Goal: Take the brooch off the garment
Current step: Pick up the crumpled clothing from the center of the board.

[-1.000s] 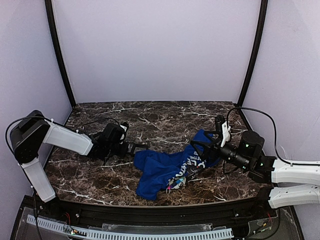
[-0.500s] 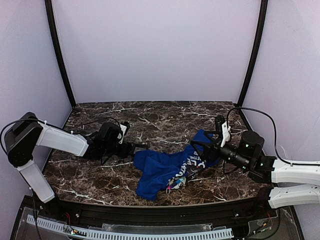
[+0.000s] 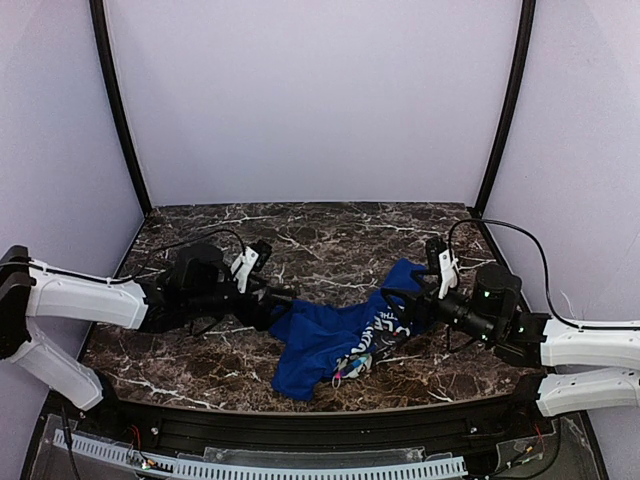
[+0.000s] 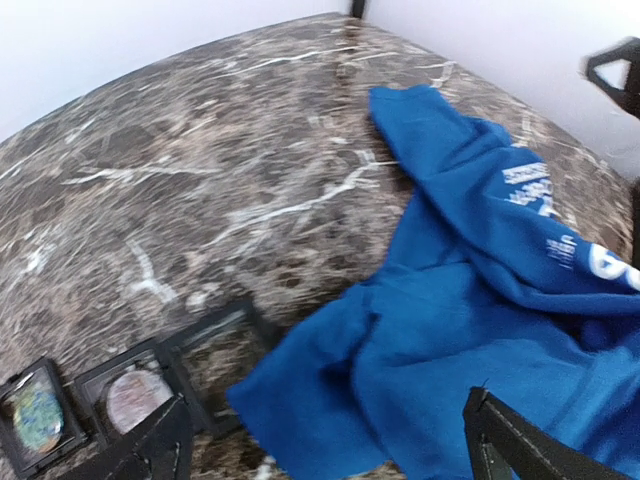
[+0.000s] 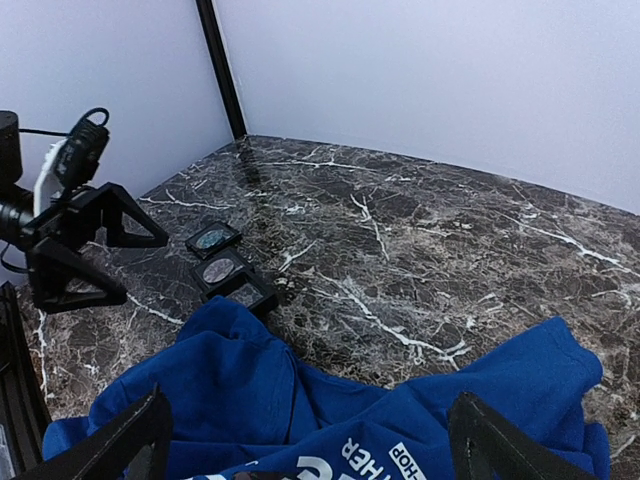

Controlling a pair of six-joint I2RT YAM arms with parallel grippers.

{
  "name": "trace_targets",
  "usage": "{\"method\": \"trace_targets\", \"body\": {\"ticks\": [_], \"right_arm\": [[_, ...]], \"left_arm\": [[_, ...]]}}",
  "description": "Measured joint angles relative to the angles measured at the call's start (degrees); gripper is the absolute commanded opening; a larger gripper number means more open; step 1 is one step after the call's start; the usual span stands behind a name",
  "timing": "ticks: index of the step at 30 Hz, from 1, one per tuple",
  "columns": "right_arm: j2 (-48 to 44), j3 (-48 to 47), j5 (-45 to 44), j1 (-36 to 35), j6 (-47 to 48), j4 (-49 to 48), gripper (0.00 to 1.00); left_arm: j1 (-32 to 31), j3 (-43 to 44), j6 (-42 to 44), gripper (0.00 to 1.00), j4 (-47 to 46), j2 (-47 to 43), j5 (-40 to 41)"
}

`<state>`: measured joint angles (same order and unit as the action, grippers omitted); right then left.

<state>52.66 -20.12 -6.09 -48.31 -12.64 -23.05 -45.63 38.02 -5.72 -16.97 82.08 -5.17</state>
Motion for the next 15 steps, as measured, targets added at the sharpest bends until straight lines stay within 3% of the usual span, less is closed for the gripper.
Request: {"method": "trace_targets", "body": {"ticks": [5,15], "right_arm": [[-0.5,0.9,-0.2,0.0,-0.3,0.5,0.98],[-3.1,1.4,0.0,0.0,-0.3,0.5,0.98]], "left_arm": [[-6.4,0.2,1.9,0.99,-0.4,-2.3,-6.3],[-11.6,4.9,3.8,0.99,0.9,-0.3,-12.7]]}}
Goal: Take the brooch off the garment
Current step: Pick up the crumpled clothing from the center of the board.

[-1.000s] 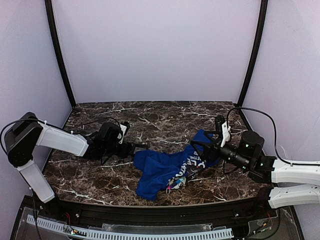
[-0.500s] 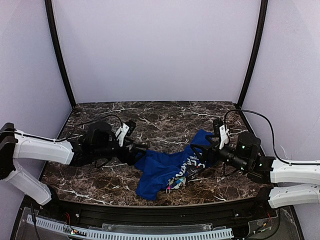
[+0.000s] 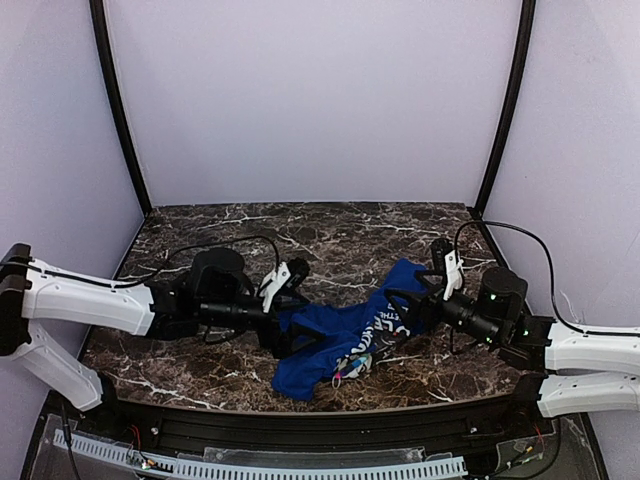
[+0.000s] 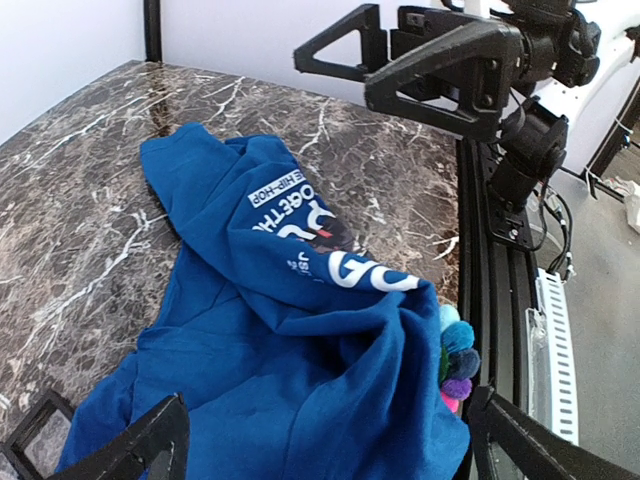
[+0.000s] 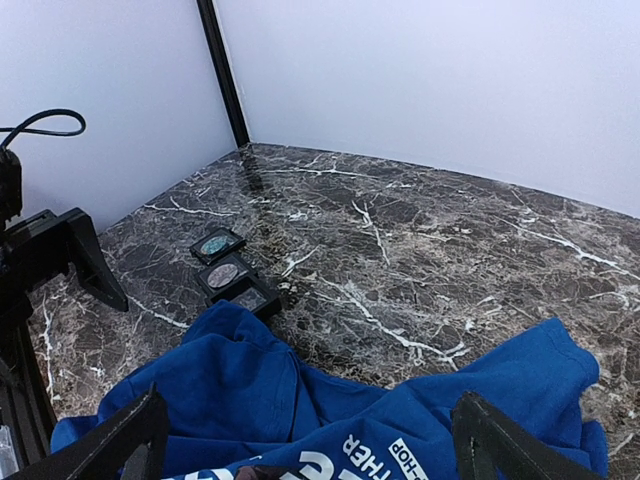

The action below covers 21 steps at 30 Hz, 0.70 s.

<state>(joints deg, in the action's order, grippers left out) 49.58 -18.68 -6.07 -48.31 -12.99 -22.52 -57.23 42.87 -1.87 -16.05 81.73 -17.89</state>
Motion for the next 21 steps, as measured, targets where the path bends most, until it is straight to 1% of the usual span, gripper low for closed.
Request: {"method": "trace_targets", "body": {"ticks": [6,14,16,17,18,19,20,21], "right_arm": [[-0.1,0.2,0.0,0.0,0.0,0.0,0.98],[-0.1,0.2,0.0,0.0,0.0,0.0,0.98],[-0.1,0.2,0.0,0.0,0.0,0.0,0.98],[-0.1,0.2,0.0,0.0,0.0,0.0,0.98],[-0.1,0.2,0.0,0.0,0.0,0.0,0.98],[-0.1,0.2,0.0,0.0,0.0,0.0,0.98],[-0.1,0.2,0.0,0.0,0.0,0.0,0.98],[-0.1,0.2,0.0,0.0,0.0,0.0,0.98]], "left_arm": [[-2.9,3.8,1.7,0.99,2.7,4.6,-0.2],[-4.1,6.9,3.0,0.99,5.0,9.2,0.2],[-4.2,7.2,3.1,0.95,5.3,9.9,0.1],[-4.2,7.5,3.2,0.90,5.5,10.2,0.1],[-4.2,7.7,3.2,0.87,5.6,10.5,0.1],[-4.2,7.9,3.3,0.82,5.7,10.7,-0.1],[-4.2,8.2,3.6,0.79,5.9,11.0,-0.2],[-4.2,8.5,3.6,0.75,6.1,11.3,-0.3]]}}
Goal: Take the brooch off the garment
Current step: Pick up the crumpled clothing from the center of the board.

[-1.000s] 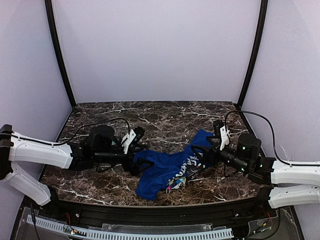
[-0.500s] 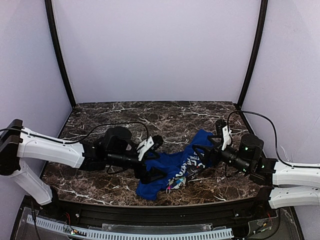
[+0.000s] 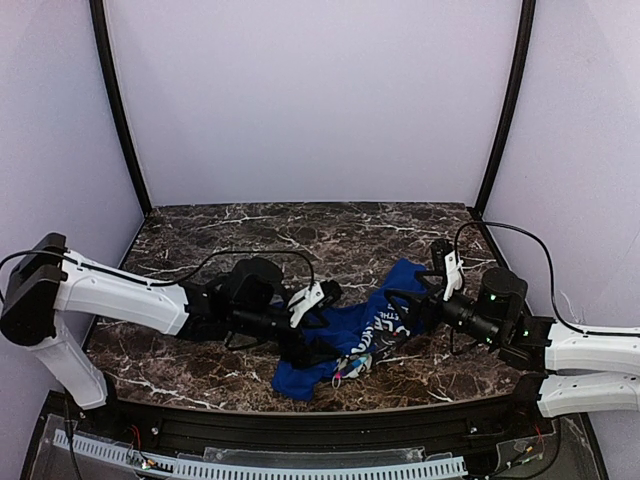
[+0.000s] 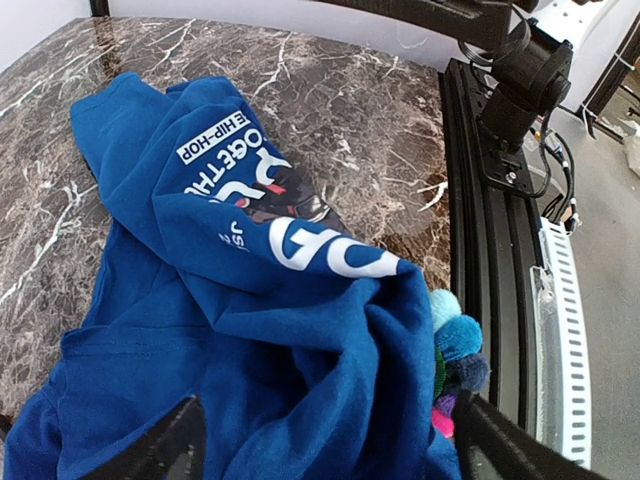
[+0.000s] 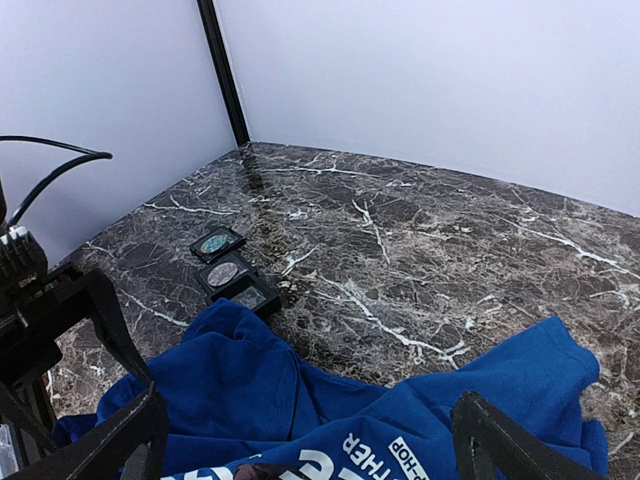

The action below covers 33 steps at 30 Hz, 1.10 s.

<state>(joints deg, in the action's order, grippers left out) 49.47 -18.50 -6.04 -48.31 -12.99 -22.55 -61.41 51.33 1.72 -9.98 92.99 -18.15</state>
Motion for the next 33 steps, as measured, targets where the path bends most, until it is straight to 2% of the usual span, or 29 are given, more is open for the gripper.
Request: {"method": "trace_targets", "body": {"ticks": [4,7,9,11,14,23,29,33], "right_arm": [[0.0,0.0,0.0,0.0,0.0,0.0,0.98],[0.1,0.0,0.0,0.0,0.0,0.0,0.98],[0.2,0.0,0.0,0.0,0.0,0.0,0.96],[0.2,0.0,0.2,0.0,0.0,0.0,0.92],[0.2,0.0,0.7,0.0,-0.2,0.0,0.91],[-0.5,0.0,3.4,0.0,-1.0,0.0,0.92],[-1.2,-0.1,4.1,-0.8,-1.3,0.0,0.88],[-1.2,-0.1,4.5,-2.0,-2.0,0.0,0.85]], "left_arm": [[0.0,0.4,0.1,0.54,0.2,0.8,-0.5],[-0.1,0.5,0.2,0.28,0.2,1.3,-1.3],[-0.2,0.7,0.2,0.15,0.2,1.5,-2.2],[-0.2,0.7,0.1,0.07,0.0,1.6,-2.9],[-0.3,0.7,-0.1,0.01,-0.8,1.5,-3.5],[-0.1,1.4,-4.1,0.01,-7.1,1.5,2.9],[1.7,4.1,-9.4,0.01,-11.0,1.6,5.3],[5.1,4.1,-15.1,0.01,-14.5,2.6,5.3]]}}
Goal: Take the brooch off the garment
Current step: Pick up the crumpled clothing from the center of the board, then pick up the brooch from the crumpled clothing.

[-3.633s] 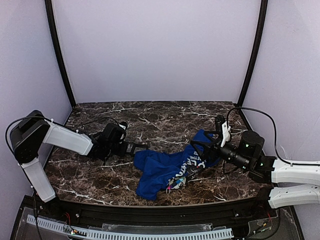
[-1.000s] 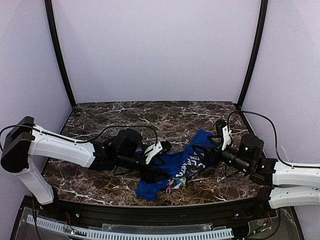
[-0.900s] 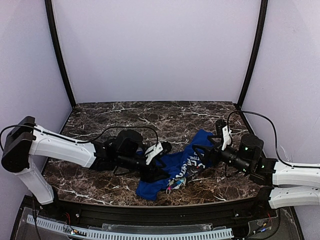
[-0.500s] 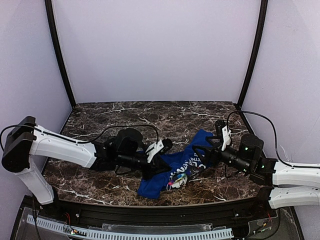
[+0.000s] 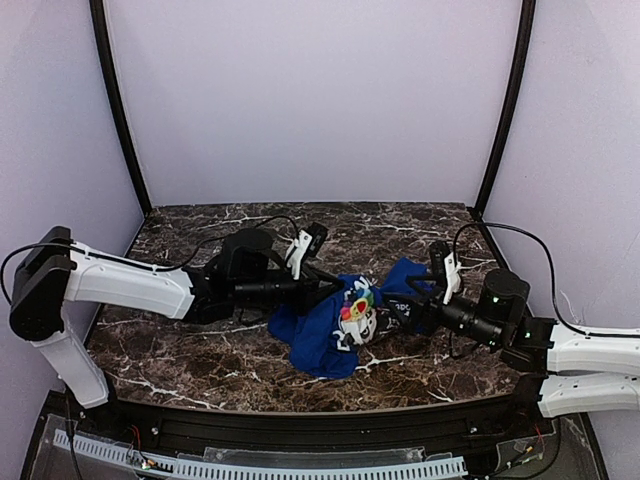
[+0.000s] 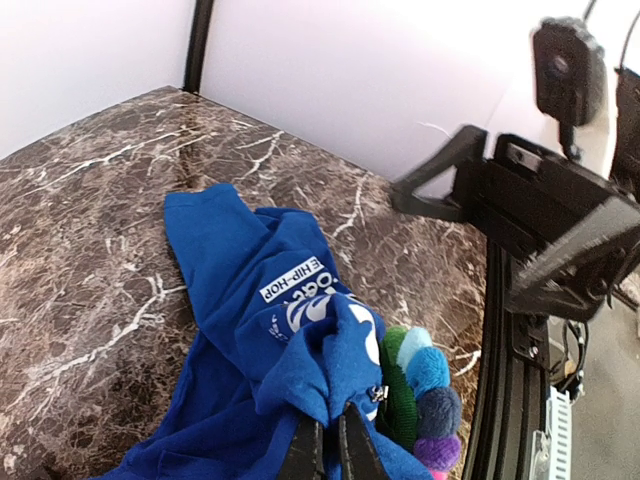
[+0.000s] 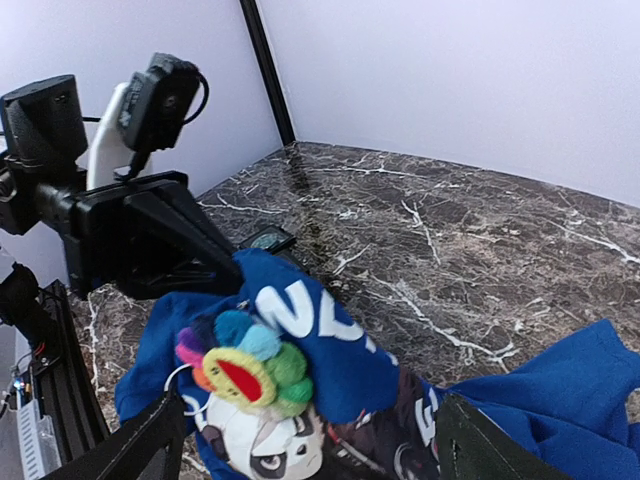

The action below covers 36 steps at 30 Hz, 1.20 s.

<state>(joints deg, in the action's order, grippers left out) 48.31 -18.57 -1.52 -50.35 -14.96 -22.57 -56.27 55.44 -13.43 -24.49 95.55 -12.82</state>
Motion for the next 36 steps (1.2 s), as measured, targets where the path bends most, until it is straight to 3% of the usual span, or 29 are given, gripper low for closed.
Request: {"method": "trace_targets", "body": {"ticks": [7,15,26,36], "right_arm": [[2.4,-0.2,-0.1,-3.4,-1.9,-1.1,0.80],[12.9,-2.6,-4.1,-7.8,-3.1,-3.8,0.75],[24.7,-9.0,-12.3,-12.4,-1.9,-7.9,0.59],[30.8,-12.4,-15.9,-12.4,-1.9,-8.9,0.60]], "left_arm": [[2.3,0.0,-5.4,0.01,-2.7,3.3,0.3],[2.3,0.0,-7.1,0.01,-3.7,3.8,0.2],[2.3,0.0,-7.5,0.01,-3.8,3.8,-0.2],[2.4,0.0,-6.3,0.01,-5.2,3.8,-3.6]]}}
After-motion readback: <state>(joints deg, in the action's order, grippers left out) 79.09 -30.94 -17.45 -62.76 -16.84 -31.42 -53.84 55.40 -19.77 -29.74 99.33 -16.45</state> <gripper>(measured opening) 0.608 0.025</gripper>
